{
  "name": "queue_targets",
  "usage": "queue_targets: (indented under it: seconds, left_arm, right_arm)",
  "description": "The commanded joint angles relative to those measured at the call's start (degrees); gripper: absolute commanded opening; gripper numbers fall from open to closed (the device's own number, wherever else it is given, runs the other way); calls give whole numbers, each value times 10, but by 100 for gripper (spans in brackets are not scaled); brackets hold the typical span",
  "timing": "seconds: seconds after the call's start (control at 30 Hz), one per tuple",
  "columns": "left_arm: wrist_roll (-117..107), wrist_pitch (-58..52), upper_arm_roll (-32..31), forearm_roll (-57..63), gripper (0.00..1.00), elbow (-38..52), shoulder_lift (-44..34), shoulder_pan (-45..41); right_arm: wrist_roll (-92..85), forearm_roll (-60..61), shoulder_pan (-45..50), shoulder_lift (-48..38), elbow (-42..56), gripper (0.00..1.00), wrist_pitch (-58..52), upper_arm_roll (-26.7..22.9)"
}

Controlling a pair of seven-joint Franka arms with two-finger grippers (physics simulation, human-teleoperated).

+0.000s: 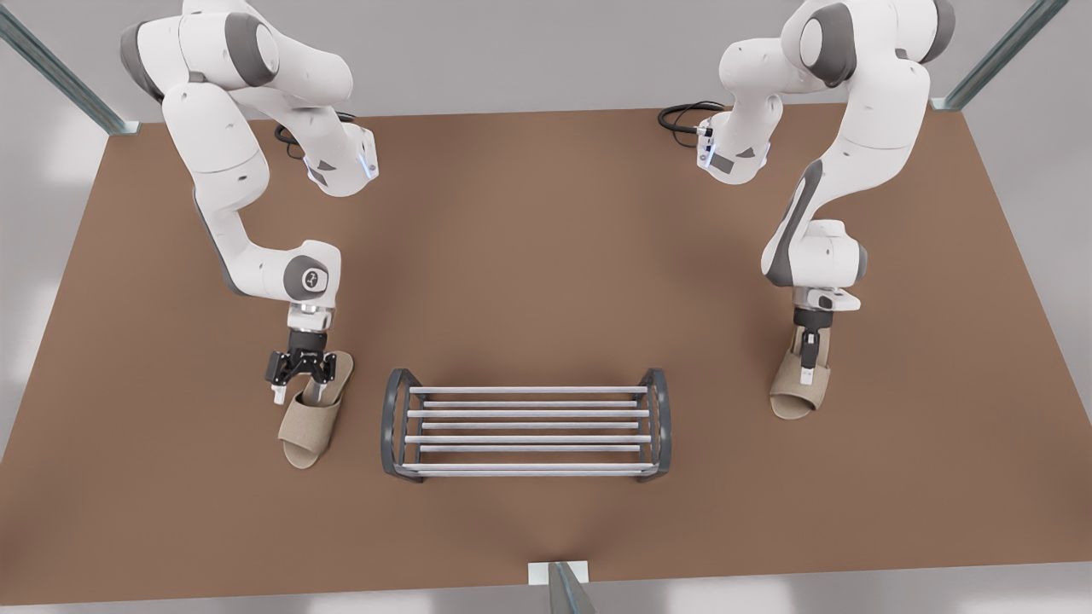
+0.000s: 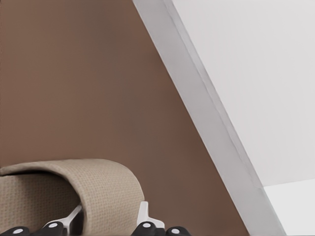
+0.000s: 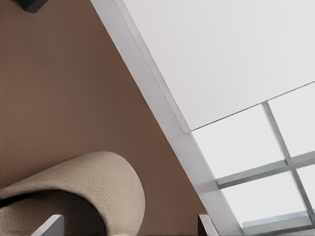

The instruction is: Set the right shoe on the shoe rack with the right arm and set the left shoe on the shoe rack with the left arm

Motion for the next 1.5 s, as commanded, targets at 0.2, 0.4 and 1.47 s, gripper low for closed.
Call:
queue_targets:
  seconds: [0.2, 0.4, 1.47]
  left_arm:
    - [-37, 1, 0, -4, 62, 20, 1, 1]
    - [-32, -41, 1, -13, 33, 47, -9, 0]
    - [-392, 473, 20, 33, 100, 639, 148, -401]
  right_arm:
    - [69, -15, -10, 37, 56, 100, 36, -9]
    - [69, -23, -14, 56, 76, 77, 35, -10]
    - [-862, 532, 124, -113, 254, 21, 81, 183]
